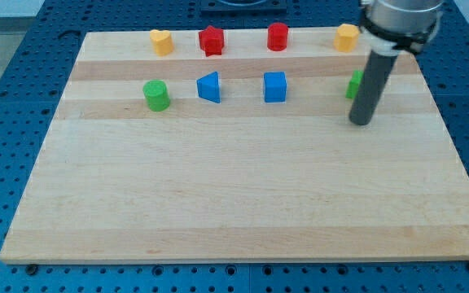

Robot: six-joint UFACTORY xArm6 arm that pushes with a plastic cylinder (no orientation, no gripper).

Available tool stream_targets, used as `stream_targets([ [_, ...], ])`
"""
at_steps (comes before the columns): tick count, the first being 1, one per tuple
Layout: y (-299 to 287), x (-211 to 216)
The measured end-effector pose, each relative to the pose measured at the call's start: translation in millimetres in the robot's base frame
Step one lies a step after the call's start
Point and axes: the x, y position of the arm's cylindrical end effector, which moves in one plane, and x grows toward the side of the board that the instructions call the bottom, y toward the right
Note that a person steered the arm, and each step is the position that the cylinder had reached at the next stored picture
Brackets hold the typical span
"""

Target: Nudge the green circle left a bit

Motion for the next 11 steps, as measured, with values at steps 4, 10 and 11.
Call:
stream_targets([
  [4,-192,2],
  [10,-337,-29],
  [11,-351,-8],
])
